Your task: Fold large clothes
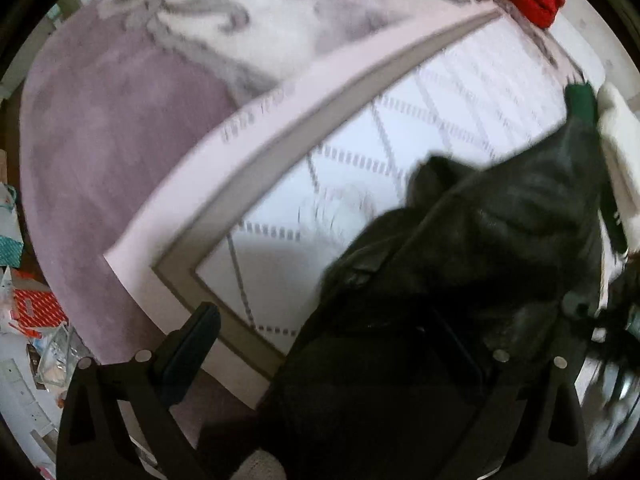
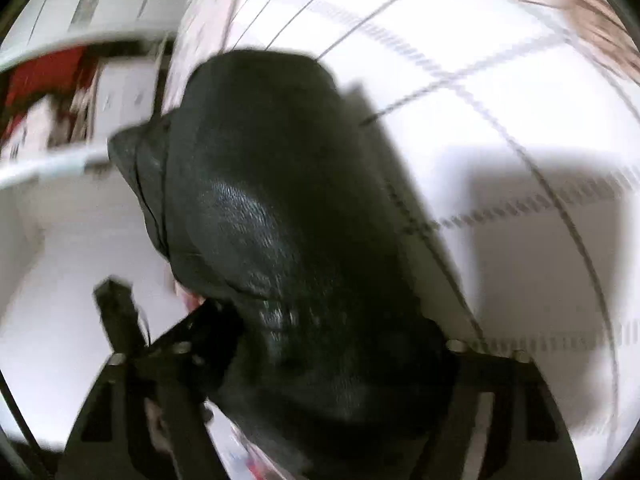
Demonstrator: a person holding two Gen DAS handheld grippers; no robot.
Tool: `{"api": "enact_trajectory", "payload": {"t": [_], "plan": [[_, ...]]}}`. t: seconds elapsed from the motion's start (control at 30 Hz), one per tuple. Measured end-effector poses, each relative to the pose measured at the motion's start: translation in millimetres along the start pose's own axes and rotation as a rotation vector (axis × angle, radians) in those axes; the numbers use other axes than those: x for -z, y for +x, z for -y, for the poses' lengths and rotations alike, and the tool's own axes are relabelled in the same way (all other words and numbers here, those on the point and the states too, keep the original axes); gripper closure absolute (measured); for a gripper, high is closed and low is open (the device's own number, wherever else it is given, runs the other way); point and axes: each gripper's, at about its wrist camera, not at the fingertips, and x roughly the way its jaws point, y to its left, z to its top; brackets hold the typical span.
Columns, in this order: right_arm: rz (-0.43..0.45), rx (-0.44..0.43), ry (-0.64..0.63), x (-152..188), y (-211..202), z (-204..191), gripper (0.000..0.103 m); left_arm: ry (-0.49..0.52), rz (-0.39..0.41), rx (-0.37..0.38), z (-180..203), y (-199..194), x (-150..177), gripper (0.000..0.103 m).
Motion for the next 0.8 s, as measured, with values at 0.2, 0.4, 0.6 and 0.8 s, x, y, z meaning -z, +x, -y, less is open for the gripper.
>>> {"api": "enact_trajectory", "payload": {"t": [0.2,0.4,0.6,0.8], "plan": [[0.337,-0.042,0.501,91.2,-53.0,54.4,0.028,0.056,0.116,-0.016,30.9,-45.8,-13.3,0.0],[0.177,0.146,0.461,143.5,-72.4,69.7,0.013,0.175,0.072,0.055,102.5,-20.6,4.6,0.0],[0.451,0.322,0.321,156.0,-161.8,36.8,0.024,0.238,0.038,-0.054,129.7,28.4,13.2,0.0],[0.42,0.345,0.162,67.0,-149.0,15.5,0.03,0.187,-0.001,0.019,113.9,37.0,5.2,0.0]]}}
